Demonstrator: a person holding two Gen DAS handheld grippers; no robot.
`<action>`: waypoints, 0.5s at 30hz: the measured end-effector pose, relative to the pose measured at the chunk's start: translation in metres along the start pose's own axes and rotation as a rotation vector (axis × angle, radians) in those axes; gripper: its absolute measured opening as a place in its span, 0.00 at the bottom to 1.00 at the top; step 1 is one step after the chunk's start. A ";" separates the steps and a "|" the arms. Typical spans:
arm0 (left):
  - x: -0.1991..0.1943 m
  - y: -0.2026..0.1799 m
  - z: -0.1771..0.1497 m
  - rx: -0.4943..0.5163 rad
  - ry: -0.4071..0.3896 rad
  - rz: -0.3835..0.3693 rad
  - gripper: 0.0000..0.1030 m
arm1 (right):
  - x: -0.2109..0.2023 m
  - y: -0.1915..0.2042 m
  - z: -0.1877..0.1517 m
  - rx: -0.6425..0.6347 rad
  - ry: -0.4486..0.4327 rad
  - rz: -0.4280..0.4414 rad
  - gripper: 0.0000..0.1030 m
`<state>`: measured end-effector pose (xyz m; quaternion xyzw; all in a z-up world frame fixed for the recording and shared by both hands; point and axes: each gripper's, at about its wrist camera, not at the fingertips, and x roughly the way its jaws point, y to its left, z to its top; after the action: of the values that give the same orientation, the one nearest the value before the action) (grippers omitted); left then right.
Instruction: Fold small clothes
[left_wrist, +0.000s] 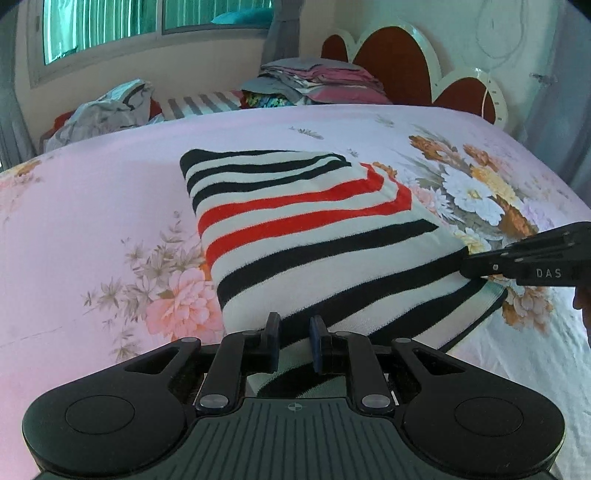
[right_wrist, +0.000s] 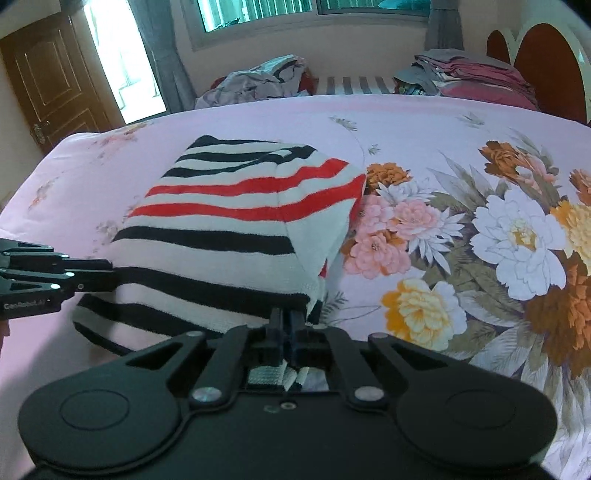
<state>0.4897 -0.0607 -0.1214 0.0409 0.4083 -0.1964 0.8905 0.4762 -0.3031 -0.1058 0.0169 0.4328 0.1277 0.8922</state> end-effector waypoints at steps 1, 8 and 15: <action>-0.001 -0.001 0.000 0.002 0.006 0.006 0.16 | -0.002 0.001 0.001 0.007 0.004 -0.004 0.02; -0.020 -0.015 -0.009 0.031 0.001 0.022 0.16 | -0.029 0.028 -0.010 -0.048 -0.047 0.076 0.06; -0.013 -0.044 -0.010 -0.011 -0.011 0.017 0.16 | -0.008 0.060 -0.009 -0.028 -0.054 0.098 0.08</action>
<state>0.4581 -0.0945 -0.1150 0.0385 0.4040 -0.1869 0.8946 0.4516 -0.2472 -0.0973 0.0292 0.4053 0.1765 0.8965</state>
